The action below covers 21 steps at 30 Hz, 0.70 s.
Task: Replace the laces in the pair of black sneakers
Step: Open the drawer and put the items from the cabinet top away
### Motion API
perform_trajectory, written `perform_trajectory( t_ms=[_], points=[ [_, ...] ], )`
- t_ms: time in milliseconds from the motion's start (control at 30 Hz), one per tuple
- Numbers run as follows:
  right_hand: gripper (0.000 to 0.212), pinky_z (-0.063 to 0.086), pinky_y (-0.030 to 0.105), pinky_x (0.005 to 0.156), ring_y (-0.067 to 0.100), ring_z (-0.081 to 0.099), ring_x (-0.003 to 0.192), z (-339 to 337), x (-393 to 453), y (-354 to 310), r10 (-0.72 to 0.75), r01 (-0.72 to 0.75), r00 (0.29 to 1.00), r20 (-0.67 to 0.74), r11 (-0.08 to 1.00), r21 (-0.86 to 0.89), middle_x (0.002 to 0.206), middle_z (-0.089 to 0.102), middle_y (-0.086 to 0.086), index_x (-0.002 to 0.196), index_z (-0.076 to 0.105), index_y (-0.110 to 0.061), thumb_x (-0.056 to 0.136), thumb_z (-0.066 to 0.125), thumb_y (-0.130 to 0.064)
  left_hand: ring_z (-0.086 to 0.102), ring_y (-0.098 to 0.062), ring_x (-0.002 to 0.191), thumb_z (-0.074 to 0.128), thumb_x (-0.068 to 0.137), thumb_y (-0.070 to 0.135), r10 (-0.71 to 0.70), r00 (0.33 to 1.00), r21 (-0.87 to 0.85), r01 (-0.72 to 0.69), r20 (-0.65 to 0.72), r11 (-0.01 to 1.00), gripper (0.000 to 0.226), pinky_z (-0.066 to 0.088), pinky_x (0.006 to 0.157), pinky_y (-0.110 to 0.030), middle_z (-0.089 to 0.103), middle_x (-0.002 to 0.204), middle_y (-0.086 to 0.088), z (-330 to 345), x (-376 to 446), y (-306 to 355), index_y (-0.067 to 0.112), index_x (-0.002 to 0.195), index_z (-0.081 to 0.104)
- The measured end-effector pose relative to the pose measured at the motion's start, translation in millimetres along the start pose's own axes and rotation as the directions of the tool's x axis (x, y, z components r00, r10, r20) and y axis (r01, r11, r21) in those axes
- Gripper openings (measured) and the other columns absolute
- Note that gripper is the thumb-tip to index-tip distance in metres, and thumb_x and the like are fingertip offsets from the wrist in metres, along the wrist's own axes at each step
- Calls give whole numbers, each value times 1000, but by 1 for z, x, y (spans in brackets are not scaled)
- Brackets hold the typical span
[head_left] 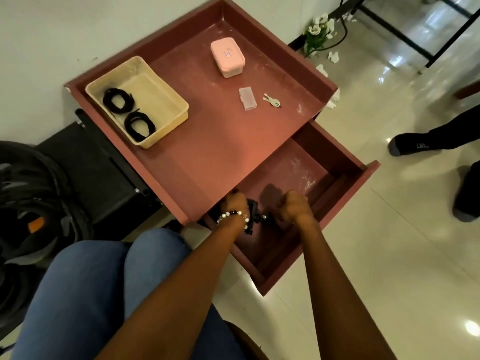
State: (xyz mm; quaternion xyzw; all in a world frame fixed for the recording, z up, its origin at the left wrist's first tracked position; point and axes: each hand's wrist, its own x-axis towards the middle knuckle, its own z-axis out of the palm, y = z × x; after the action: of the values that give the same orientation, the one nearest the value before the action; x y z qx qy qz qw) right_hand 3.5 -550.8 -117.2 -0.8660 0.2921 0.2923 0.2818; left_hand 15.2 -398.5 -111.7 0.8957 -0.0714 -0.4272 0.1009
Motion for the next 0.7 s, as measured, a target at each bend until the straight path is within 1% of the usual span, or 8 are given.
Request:
perform_trajectory(
  t_ms=[67,167,200,267,333,467,600,700],
  points=[
    [14,51,29,72,28,67,91,-16,3,-2,-24,29,996,-82,998,55,95,69,13,97,68,1,84,64,-3,60,-32,112,47,99,13,26,988,-31,-32,-155,999,27,49,86,-33,60,124,-19,-9,-3,15,-1,119,58],
    [11,57,44,82,35,69,88,-39,6,-7,-51,103,965,-257,976,193,84,72,17,79,71,0,81,62,-6,66,-31,98,64,90,19,153,973,-182,-184,-170,966,19,52,80,-31,68,105,-17,-25,-8,30,3,101,68],
    [12,57,46,83,34,70,85,-48,6,-11,-52,129,951,-306,963,237,80,72,17,74,70,-2,81,62,-6,68,-27,94,66,87,16,197,954,-249,-252,-227,935,13,54,82,-31,71,99,-13,-31,-13,34,6,93,71],
    [14,58,43,83,26,71,81,-66,4,-25,-46,182,925,-378,925,332,78,72,11,71,71,-9,84,65,-5,69,-24,85,63,84,7,215,910,-351,-343,-355,872,11,55,79,-32,74,90,-9,-52,-17,41,11,80,72],
    [15,57,36,84,18,68,78,-82,7,-42,-83,267,894,-441,888,374,79,71,5,73,71,-13,85,66,-6,68,-30,86,56,85,1,140,873,-444,-369,-468,816,19,54,78,-34,73,91,-12,-77,-13,44,13,73,65],
    [7,43,20,77,14,59,81,-101,25,-78,-203,402,808,-552,876,266,88,68,4,88,69,-4,89,65,-9,62,-30,104,57,89,9,-52,777,-476,-330,-627,815,15,46,89,-35,70,107,-14,-129,20,40,5,99,68],
    [18,47,30,84,25,63,93,-105,60,-109,-300,454,755,-584,881,135,101,70,11,106,67,-5,90,61,-9,58,-30,110,64,89,28,-100,748,-402,-235,-656,885,34,45,93,-39,66,112,-14,-169,73,30,3,112,62],
    [29,44,34,93,31,59,108,-102,85,-122,-402,453,729,-554,890,-51,115,66,13,118,64,-9,91,62,-18,54,-33,116,71,83,38,-86,754,-369,-215,-651,904,54,42,96,-37,57,126,-19,-182,98,34,5,123,57]
  ],
)
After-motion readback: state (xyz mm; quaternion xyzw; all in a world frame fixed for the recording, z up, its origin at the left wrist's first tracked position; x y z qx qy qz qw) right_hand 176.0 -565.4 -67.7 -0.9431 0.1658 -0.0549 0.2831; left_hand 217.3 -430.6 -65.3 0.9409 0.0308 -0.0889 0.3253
